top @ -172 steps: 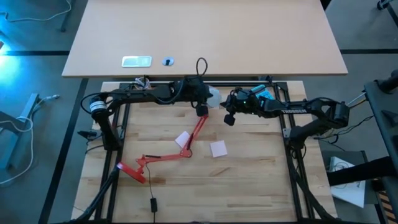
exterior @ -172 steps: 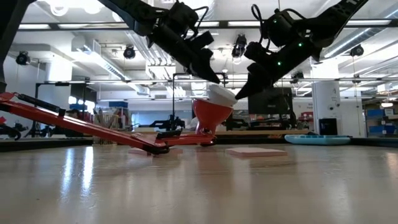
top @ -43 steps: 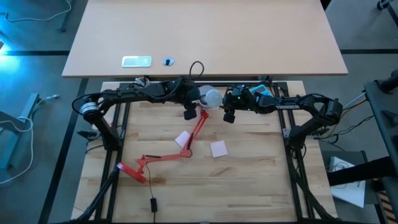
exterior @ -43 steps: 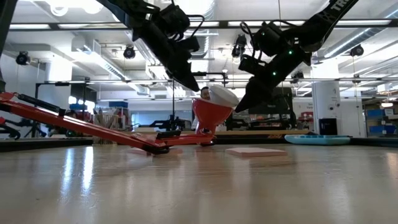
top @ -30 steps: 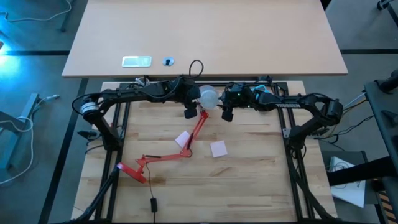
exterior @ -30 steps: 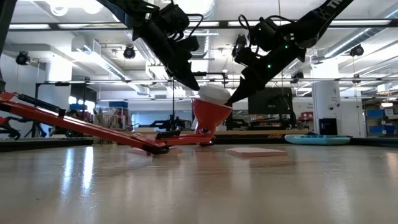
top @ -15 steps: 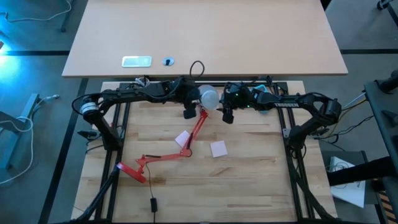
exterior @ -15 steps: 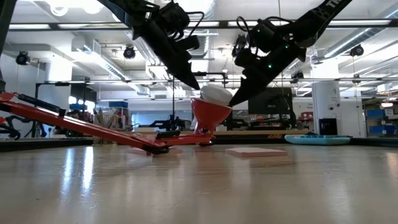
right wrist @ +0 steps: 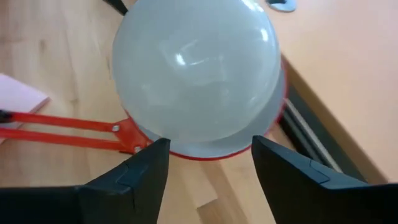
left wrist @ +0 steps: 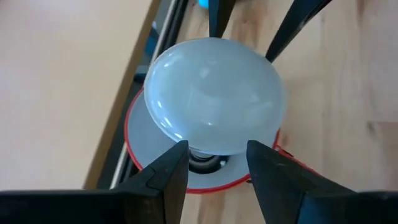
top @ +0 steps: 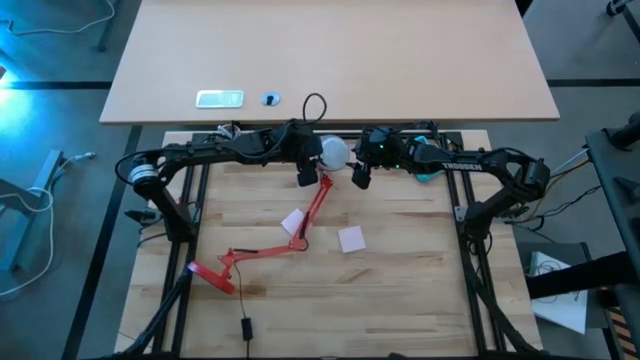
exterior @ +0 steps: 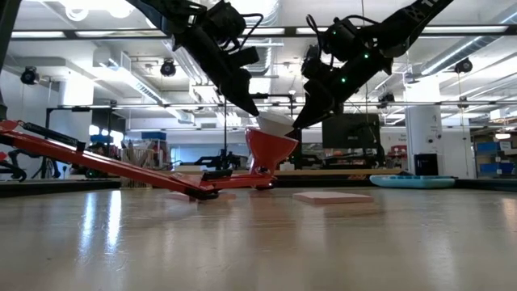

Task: Screw lightbulb
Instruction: Insert the lightbulb into the red lamp

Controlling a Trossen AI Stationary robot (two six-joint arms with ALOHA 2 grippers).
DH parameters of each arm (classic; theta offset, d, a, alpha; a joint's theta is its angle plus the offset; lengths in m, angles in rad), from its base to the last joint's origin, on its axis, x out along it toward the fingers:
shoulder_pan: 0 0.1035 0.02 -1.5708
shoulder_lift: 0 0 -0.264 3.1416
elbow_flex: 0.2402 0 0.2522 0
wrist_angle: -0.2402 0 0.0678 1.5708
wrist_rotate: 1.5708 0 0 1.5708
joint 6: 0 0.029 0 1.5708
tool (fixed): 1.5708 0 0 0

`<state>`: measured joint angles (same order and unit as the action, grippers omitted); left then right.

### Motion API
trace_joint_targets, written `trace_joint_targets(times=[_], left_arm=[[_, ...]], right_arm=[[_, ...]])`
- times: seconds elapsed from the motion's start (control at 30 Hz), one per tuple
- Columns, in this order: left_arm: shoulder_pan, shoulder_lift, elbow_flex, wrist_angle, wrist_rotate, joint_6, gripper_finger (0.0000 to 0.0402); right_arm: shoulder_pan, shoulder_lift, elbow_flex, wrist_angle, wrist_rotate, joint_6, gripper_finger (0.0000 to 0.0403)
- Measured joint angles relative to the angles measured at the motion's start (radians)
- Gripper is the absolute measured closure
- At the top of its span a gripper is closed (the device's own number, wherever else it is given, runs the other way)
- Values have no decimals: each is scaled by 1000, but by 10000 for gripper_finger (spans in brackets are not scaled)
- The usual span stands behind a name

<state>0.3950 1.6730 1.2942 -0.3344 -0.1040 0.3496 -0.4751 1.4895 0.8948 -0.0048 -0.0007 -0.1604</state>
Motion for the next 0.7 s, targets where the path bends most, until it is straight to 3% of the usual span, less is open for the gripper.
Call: trace_joint_targets(times=[0.53,0.7], left_arm=[[5,0,-1,18,-45,9,248],[10,0,-1,18,-41,11,248]], right_arm=[[-6,0,-2,71,-9,-25,180],[-9,0,-2,77,-79,-16,185]])
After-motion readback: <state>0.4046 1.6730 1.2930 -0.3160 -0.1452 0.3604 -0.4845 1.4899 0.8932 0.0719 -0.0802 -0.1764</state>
